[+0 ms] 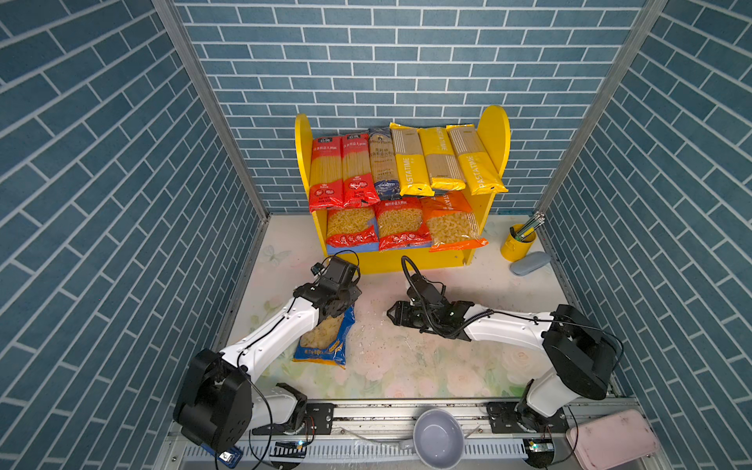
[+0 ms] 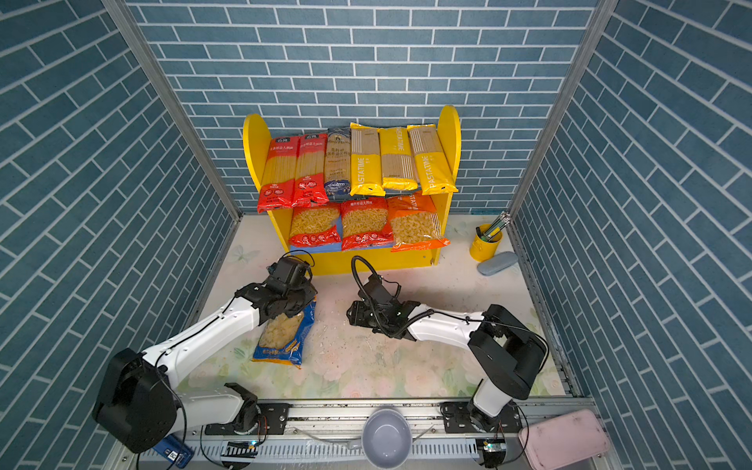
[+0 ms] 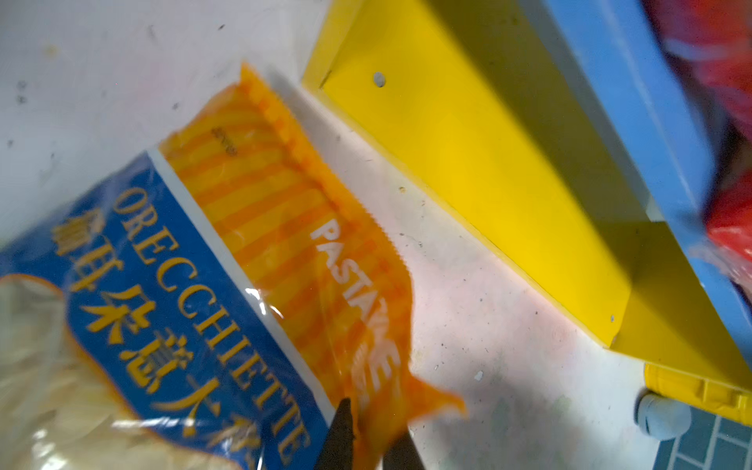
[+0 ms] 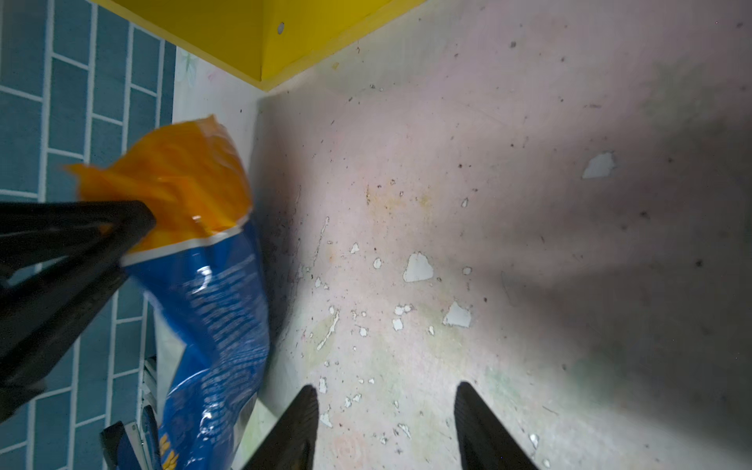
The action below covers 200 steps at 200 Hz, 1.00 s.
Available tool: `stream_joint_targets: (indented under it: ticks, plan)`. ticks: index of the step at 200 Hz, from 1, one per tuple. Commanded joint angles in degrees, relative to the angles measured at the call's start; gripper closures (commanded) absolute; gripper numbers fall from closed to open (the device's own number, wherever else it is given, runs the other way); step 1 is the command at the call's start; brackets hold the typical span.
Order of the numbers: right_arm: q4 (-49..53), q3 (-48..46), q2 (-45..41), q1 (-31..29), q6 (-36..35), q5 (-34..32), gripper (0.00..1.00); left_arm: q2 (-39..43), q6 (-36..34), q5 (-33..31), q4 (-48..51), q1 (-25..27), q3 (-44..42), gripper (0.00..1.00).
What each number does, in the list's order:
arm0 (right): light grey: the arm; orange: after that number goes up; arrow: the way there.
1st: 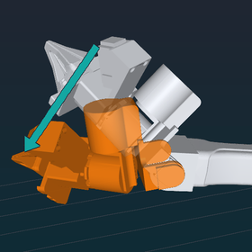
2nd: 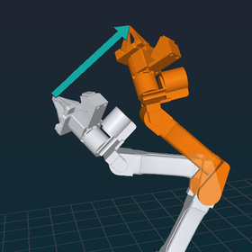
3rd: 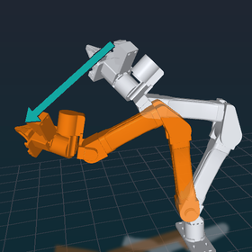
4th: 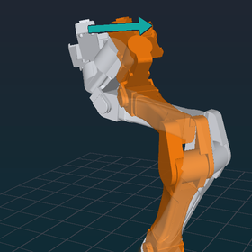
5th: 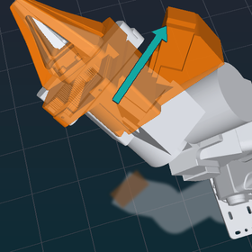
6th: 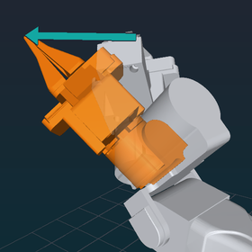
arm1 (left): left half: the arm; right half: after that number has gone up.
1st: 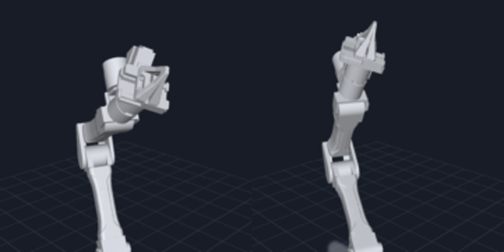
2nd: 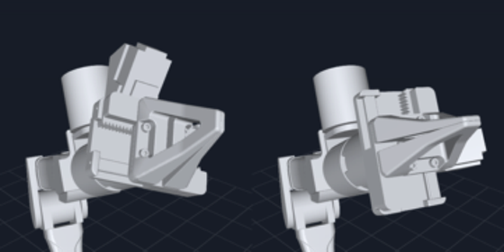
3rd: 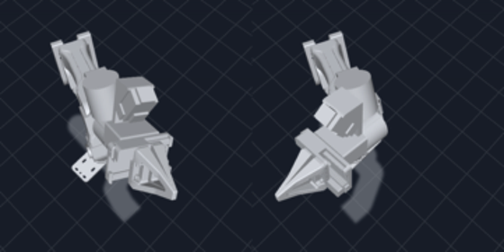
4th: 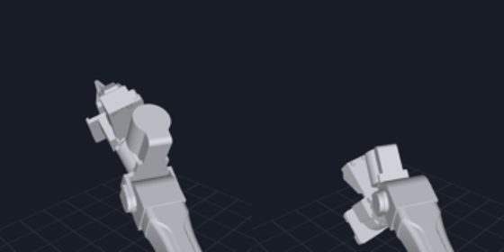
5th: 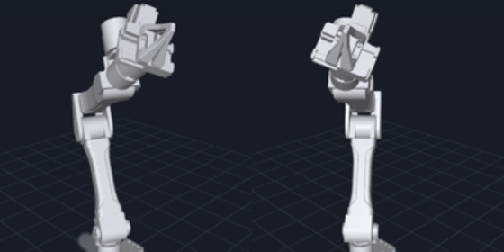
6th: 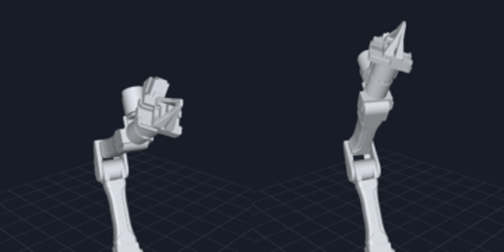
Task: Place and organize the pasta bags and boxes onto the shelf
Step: 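Drag the orecchiette bag toward the shelf with the left gripper while the right gripper approaches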
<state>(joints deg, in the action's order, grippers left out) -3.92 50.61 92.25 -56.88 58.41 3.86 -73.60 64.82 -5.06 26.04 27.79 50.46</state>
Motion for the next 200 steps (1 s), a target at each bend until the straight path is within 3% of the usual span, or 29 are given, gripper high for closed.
stream_joint_targets:
  ticks: [1,31,61,85,105,118,137,200]
  plan:
    - [-6.0,-0.7,-0.4,-1.0,5.7,2.2,0.38,2.0,-4.1,-2.0,1.6,0.2,4.0,0.7]
    - [-6.4,2.0,3.1,-2.7,9.1,4.4,0.28,7.5,-14.4,-5.6,11.5,0.2,7.5,0.59]
    - [-7.6,4.3,7.3,-3.5,13.2,8.1,0.21,15.3,-20.6,-8.3,16.6,-0.7,0.6,0.42]
    - [-8.8,6.9,10.9,-5.2,14.9,9.3,0.17,20.9,-20.0,-5.6,13.9,-8.6,-9.6,0.29]
    - [-7.4,10.9,14.3,-6.1,15.4,11.0,0.14,24.5,-18.3,4.7,5.6,-18.6,-18.9,0.28]
    - [-8.0,12.8,16.3,-6.5,16.7,12.0,0.14,24.7,-17.8,8.1,2.6,-22.0,-21.6,0.28]
    - [-8.5,15.7,19.2,-7.0,17.7,12.6,0.15,22.6,-18.6,8.5,1.8,-22.4,-22.1,0.29]
    - [-7.6,26.0,28.1,-8.4,18.3,11.9,0.3,17.6,-16.2,13.9,-6.0,-22.3,-26.7,0.32]
